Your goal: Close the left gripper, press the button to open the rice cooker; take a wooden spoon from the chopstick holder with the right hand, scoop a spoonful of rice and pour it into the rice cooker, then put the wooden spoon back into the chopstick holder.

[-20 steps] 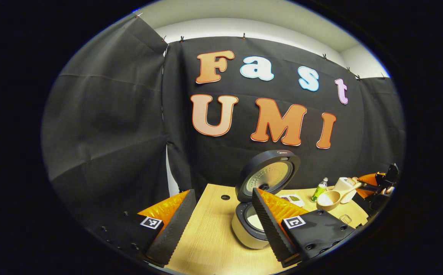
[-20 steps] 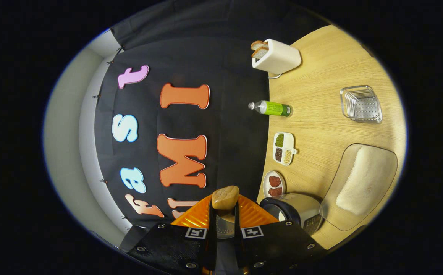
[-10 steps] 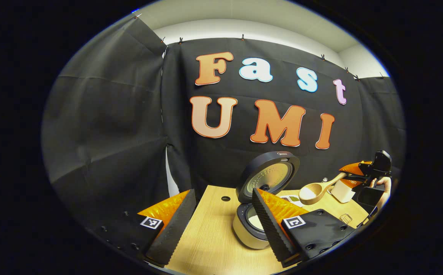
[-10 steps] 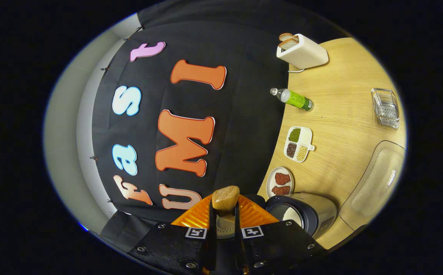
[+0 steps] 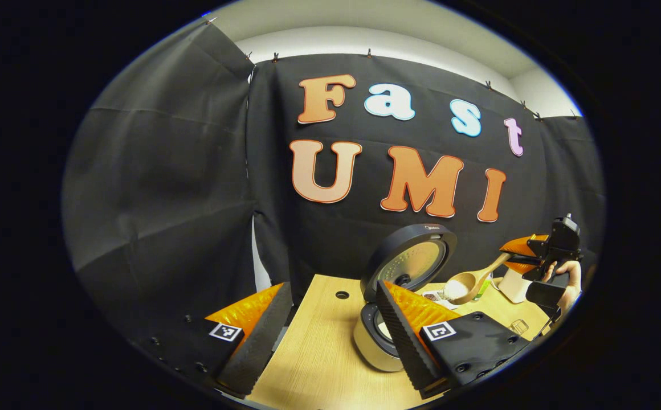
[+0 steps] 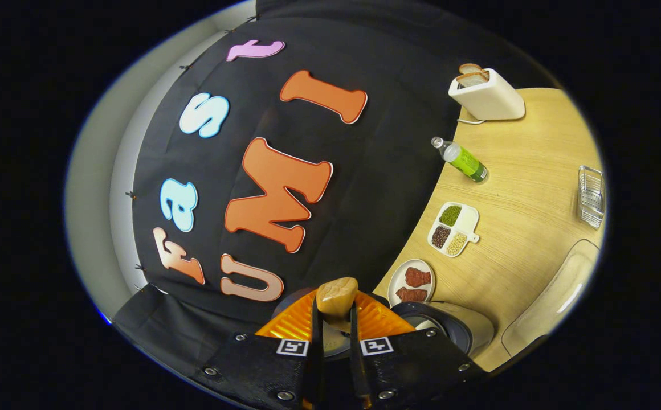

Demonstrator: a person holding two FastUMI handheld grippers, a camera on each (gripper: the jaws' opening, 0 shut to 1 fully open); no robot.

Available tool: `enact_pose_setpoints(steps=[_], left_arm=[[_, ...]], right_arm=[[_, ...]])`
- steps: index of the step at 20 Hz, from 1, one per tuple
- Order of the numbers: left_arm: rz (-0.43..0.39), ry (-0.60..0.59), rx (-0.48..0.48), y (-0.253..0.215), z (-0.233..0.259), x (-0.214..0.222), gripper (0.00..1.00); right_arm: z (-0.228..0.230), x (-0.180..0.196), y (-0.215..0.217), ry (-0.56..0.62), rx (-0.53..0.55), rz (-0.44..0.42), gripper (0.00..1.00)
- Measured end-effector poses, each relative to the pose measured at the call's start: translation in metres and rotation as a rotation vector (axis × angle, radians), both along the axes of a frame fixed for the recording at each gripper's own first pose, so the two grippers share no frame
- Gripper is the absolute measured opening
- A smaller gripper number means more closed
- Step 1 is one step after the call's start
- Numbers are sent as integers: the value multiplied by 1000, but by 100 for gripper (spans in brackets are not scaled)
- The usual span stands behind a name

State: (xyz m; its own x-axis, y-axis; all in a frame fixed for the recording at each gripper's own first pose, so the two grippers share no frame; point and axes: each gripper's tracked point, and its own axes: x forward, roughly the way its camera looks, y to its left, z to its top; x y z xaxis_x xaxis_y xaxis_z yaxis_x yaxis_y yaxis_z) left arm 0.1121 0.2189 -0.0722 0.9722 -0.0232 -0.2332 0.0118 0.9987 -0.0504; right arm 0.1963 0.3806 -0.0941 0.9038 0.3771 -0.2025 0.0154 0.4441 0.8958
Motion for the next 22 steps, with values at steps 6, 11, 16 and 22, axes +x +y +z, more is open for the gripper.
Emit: enact_pose_setpoints(steps=[6, 11, 16, 22], left_arm=[[9, -4, 3, 4, 2, 3, 97], [16, -3, 8, 6, 2, 2, 97], [20, -5, 18, 9, 4, 3, 98], [28, 4, 15, 12, 2, 3, 99]], right_arm=[[0, 3, 7, -18, -56, 12, 19], [-3, 5, 14, -26, -92, 29, 19], [-6, 3, 23, -37, -142, 48, 18], [-4, 2, 33, -79, -233, 65, 18]])
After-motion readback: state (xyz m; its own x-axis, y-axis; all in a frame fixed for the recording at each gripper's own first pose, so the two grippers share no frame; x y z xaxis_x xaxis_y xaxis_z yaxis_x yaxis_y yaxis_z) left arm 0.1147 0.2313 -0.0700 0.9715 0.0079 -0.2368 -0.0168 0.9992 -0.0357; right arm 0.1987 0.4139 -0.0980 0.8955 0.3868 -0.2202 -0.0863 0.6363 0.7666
